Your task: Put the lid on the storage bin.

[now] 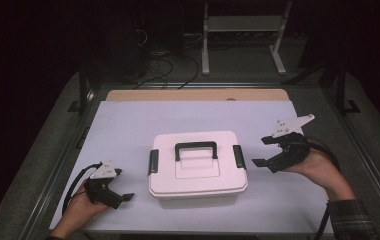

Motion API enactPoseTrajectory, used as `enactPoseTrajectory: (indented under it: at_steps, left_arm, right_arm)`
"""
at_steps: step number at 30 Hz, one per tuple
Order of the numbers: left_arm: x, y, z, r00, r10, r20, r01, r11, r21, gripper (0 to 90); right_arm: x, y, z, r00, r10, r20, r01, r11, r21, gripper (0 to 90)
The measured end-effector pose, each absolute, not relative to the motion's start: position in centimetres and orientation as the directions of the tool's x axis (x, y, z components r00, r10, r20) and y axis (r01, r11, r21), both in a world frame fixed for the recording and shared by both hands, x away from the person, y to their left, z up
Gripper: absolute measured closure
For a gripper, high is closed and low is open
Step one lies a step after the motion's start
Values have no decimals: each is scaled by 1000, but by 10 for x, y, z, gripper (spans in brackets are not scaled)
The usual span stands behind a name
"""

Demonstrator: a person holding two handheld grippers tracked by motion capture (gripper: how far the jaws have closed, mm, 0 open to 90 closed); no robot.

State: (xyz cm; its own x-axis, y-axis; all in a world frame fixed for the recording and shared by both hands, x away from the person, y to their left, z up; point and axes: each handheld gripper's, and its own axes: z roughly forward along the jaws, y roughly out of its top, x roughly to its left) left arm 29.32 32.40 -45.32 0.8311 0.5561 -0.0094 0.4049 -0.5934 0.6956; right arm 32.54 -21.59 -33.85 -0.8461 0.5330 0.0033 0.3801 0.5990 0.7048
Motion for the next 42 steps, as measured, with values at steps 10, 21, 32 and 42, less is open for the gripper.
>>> enactPoseTrajectory:
  at_steps: [10,21,32,42]
  left_arm:
    - [293,324,-453,831,556,-9,405,-594,696,0]
    - [293,324,-453,831,556,-9,404,-593,696,0]
    - [293,324,-453,831,557,-8,404,-593,697,0]
    - [293,324,-453,831,556,-8,403,-593,697,0]
  right_arm:
    - [316,-232,-385,-749,662,31,464,490,738,100]
    - [305,-237,-425,-670,741,45,531,436,727,25]
    - [295,-242,-448,-604,797,10,561,416,716,24]
    - [289,-243,-458,-571,821,14,590,399,702,20]
